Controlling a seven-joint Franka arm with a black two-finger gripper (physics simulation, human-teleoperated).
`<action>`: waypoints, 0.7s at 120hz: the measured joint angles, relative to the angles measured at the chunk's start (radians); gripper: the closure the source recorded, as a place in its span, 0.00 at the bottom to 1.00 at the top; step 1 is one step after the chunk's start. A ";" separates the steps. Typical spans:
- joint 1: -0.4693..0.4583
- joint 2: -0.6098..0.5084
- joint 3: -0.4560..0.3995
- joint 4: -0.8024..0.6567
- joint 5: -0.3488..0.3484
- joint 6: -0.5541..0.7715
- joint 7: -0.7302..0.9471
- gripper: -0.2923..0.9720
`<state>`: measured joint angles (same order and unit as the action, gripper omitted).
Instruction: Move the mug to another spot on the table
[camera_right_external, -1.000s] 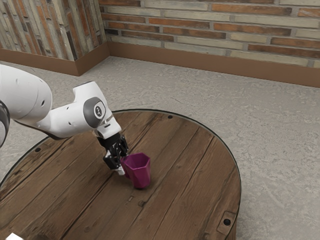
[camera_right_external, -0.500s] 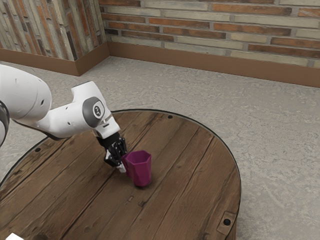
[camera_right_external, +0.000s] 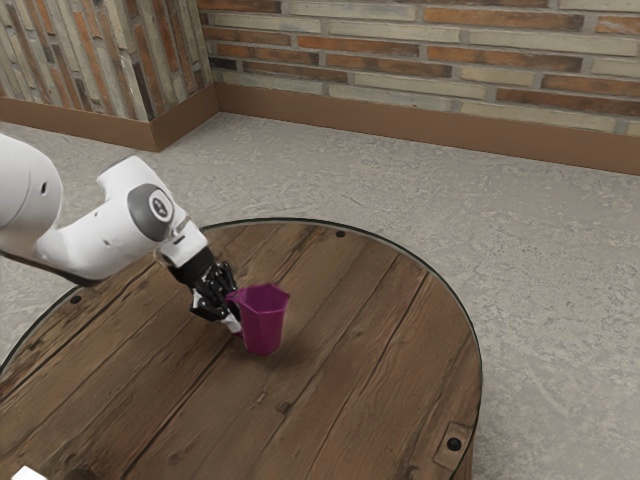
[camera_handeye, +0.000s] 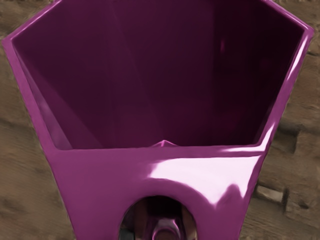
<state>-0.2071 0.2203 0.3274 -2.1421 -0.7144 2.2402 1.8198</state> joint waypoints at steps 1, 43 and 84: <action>0.001 -0.002 0.000 -0.005 -0.005 0.001 0.004 0.76; 0.075 -0.078 0.001 -0.158 -0.263 0.036 0.276 0.81; 0.160 -0.096 0.002 -0.194 -0.309 0.041 0.503 0.83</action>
<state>-0.0467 0.1248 0.3291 -2.3358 -1.0237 2.2815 2.3225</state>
